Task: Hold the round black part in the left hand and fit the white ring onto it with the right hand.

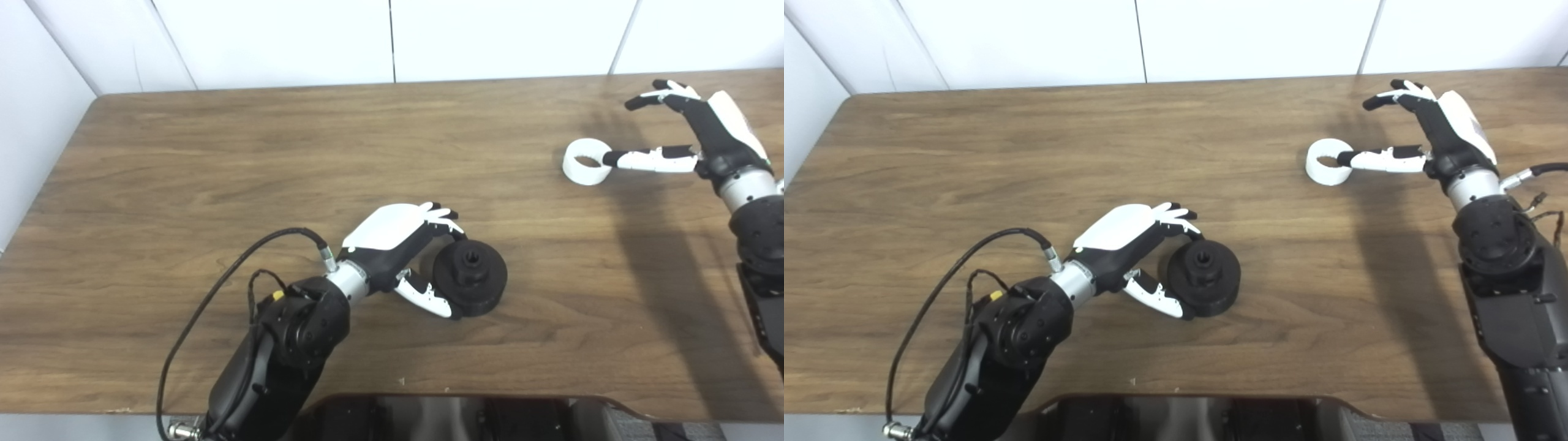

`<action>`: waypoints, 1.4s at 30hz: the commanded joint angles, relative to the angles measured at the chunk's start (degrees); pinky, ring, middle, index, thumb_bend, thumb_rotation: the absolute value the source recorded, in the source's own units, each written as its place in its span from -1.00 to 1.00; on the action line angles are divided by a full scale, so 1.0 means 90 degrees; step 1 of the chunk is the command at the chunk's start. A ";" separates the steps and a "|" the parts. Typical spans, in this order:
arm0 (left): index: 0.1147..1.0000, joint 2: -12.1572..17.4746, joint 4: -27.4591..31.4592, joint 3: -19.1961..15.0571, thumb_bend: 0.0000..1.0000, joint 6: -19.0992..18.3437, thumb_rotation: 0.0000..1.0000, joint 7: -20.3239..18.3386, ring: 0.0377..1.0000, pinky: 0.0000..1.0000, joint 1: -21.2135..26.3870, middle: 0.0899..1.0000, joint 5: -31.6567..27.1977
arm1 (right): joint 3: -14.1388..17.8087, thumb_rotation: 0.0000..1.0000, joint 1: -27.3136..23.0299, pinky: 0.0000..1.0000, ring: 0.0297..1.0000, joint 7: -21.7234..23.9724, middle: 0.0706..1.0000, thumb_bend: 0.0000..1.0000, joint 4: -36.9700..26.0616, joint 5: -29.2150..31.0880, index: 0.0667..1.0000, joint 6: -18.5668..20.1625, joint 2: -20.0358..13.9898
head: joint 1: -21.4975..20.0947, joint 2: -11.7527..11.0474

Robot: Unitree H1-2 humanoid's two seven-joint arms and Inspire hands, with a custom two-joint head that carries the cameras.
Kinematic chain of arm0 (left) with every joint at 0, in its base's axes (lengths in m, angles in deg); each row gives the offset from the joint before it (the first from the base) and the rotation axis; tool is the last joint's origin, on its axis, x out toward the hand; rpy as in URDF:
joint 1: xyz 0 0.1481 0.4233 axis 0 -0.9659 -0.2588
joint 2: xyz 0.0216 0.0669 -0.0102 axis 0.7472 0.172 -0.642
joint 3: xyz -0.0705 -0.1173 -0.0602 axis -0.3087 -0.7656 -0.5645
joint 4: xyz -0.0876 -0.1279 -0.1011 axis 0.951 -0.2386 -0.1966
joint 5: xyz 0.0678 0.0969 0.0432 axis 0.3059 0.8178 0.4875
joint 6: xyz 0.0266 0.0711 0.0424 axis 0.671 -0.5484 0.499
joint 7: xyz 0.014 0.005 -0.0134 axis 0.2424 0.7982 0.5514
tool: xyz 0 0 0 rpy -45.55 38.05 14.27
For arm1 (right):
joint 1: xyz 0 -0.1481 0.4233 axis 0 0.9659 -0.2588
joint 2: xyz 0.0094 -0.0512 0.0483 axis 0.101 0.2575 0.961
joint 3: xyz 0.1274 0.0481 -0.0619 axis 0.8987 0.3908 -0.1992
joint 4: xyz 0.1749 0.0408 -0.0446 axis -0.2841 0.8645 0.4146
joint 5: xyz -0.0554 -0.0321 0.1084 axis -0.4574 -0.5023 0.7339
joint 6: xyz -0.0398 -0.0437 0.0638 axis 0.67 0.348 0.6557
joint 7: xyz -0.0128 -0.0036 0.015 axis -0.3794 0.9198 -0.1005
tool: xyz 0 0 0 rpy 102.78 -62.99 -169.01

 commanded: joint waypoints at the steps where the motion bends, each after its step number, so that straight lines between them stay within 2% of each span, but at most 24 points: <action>1: 0.38 0.0070 0.0033 -0.0077 0.65 0.0161 -0.41 0.0173 0.99 0.74 0.0116 0.88 -0.0024 | 0.0024 -0.22 -0.0292 0.97 1.00 -0.0006 0.89 0.83 -0.0105 -0.0049 0.44 -0.0153 -0.0162 | -0.0003 -0.0001; 19: 0.37 0.0135 0.0050 -0.0248 0.70 0.0228 -0.44 0.0299 0.96 0.63 0.0029 0.86 -0.0006 | -0.0125 -0.21 -0.0333 0.91 1.00 0.0227 0.89 0.88 -0.0024 -0.0100 0.45 -0.0070 -0.0154 | -0.0049 -0.0008; 28: 0.36 0.0140 0.0118 -0.0282 0.72 0.0182 -0.43 0.0285 0.94 0.59 -0.0028 0.86 0.0004 | -0.0189 -0.23 -0.0467 0.94 1.00 0.0261 0.90 0.82 0.0260 -0.0061 0.47 -0.0154 -0.0170 | -0.0021 -0.0018; 42: 0.37 0.0116 0.0194 -0.0306 0.71 0.0100 -0.43 0.0260 0.95 0.60 -0.0088 0.86 0.0061 | -0.0198 -0.21 -0.0643 0.94 1.00 0.0372 0.91 0.83 0.0602 0.0007 0.47 -0.0201 -0.0194 | -0.0044 -0.0006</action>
